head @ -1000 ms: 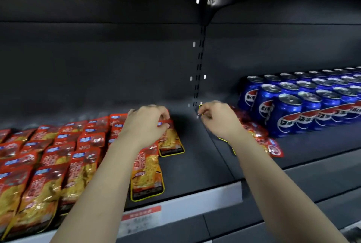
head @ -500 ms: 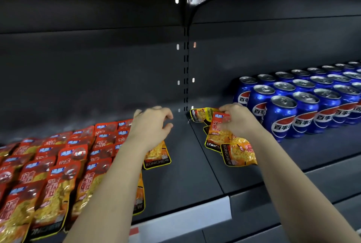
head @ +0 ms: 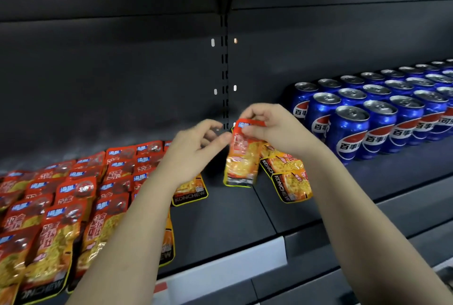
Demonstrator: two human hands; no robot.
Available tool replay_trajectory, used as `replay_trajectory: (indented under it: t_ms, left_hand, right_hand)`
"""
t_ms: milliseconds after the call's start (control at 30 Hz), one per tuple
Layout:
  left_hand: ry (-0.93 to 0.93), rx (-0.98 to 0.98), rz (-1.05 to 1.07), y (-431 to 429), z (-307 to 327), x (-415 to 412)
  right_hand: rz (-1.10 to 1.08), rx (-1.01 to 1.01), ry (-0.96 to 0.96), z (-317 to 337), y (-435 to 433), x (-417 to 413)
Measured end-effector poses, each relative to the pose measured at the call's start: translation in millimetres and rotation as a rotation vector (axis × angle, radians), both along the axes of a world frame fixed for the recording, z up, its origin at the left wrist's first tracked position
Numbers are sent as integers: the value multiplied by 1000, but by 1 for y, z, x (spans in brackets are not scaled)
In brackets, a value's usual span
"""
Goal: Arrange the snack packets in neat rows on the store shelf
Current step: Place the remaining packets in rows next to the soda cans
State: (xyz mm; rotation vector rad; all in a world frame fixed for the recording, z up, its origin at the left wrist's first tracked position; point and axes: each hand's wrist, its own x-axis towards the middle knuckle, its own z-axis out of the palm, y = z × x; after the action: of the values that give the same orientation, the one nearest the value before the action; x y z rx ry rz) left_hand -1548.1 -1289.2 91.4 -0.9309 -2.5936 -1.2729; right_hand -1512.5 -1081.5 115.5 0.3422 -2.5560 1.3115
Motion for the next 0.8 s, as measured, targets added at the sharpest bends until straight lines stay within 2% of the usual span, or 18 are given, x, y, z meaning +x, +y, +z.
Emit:
replay_trajectory:
  t_ms: [33,100,200,300,400,467,600,800]
  left_hand:
    - [-73,46,-64,2,2,4]
    - [-95,50,-122,3,3,6]
    - [-38,58,-72,-1,4,4]
    - [-39,75,-39,-6,4,3]
    - [-45,23,1,-10,1,0]
    - [-19,-9,13,-10,0,0]
    - [23,-25,26,-11,3,3]
    - [50,-63,54,-15,4,5]
  right_hand:
    - [26,-91,6,1,-5,1]
    - [48,-225,8,-1,-12,3]
    - [40,-239,0,-6,-16,8]
    - [-14,-66,-80,-3,-5,22]
    - [-41,349,-233,5,25,40]
    - [-49,533,-344,7,47,52]
    - [-146,578,-432,-1,72,70]
    - [-180,585,-481,-13,67,73]
